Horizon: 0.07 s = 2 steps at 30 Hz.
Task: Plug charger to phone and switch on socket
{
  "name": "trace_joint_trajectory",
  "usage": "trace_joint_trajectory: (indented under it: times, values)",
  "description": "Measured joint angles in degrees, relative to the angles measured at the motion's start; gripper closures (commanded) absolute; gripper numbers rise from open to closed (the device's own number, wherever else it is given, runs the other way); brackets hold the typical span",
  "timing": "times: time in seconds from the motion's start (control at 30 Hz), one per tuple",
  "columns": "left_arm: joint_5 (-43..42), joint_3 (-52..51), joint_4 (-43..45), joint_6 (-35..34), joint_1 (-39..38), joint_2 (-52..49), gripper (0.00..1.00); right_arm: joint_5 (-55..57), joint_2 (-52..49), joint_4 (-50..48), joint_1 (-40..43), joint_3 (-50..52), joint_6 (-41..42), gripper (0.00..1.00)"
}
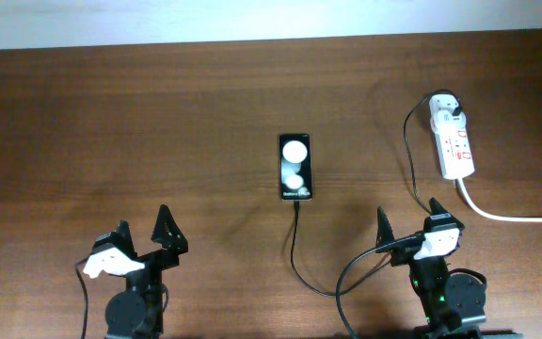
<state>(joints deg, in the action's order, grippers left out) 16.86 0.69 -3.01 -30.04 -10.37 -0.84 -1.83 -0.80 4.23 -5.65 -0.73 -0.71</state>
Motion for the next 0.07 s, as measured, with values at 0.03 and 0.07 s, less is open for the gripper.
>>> trace_joint_trajectory:
  times: [0.03, 0.07]
  values:
    - [0.0, 0.0, 0.0, 0.0, 0.0, 0.0, 0.01, 0.0, 0.0, 0.0, 0.0, 0.0, 0.0, 0.01]
    - [0.0, 0.0, 0.0, 0.0, 0.0, 0.0, 0.01, 0.0, 0.0, 0.0, 0.0, 0.0, 0.0, 0.01]
